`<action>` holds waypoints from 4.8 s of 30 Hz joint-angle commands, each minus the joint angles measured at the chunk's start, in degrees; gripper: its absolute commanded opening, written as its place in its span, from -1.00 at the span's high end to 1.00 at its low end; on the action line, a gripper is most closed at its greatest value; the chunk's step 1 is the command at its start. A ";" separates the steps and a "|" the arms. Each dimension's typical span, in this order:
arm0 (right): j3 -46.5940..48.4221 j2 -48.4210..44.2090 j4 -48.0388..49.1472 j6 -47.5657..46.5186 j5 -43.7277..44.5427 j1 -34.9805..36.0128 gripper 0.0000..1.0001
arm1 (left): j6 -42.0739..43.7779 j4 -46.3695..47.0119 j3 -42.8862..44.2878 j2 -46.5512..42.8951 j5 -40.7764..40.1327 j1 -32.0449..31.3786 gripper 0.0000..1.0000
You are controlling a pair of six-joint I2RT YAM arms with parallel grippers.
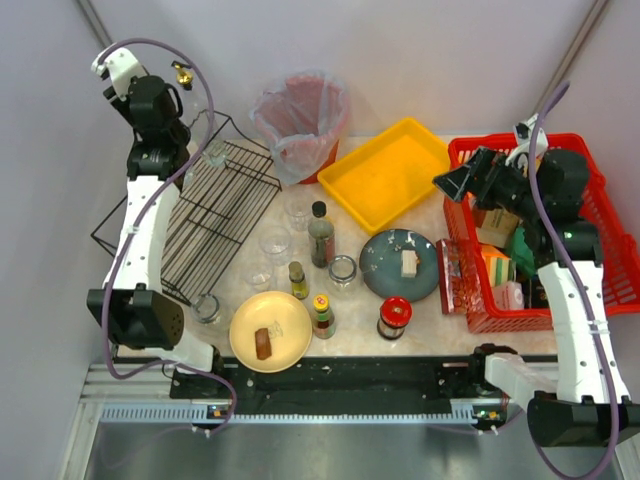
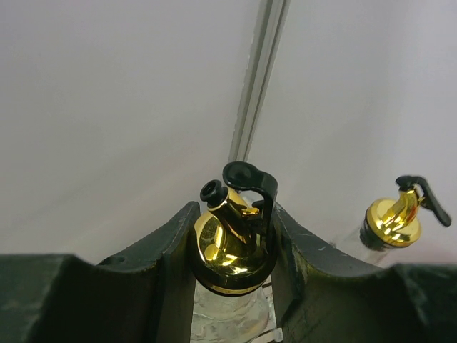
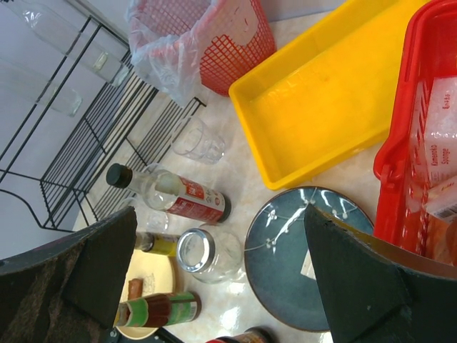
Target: Clear the kitchen counter
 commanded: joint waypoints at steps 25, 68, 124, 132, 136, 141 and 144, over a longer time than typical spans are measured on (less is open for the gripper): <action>-2.31 -1.05 3.55 0.40 0.01 -0.43 -0.96 | 0.94 11.77 -12.49 -6.30 8.88 3.54 -0.62; -3.89 -4.47 -0.32 1.37 -1.57 -0.43 -0.93 | 7.44 -8.18 -25.67 -19.76 76.05 -22.20 -0.94; -4.06 -4.91 -1.55 -0.65 0.80 -0.43 -0.93 | 4.12 8.62 -36.58 -19.40 48.79 -33.81 1.00; -3.89 -5.18 -1.63 -0.04 0.28 -0.43 -0.93 | 1.48 2.39 -29.03 -22.83 43.16 -33.81 1.00; -2.66 -5.35 -1.63 0.75 -0.61 -0.43 -0.93 | 0.25 -5.53 -21.03 -21.87 37.02 -33.81 1.00; -1.69 -5.70 -1.55 1.01 -0.78 -0.43 -0.93 | -0.11 -9.22 -16.98 -23.53 33.15 -33.81 1.00; -1.17 -5.79 -1.55 1.72 -1.48 -0.43 -0.93 | 0.24 -14.66 -12.42 -22.92 28.85 -33.72 1.00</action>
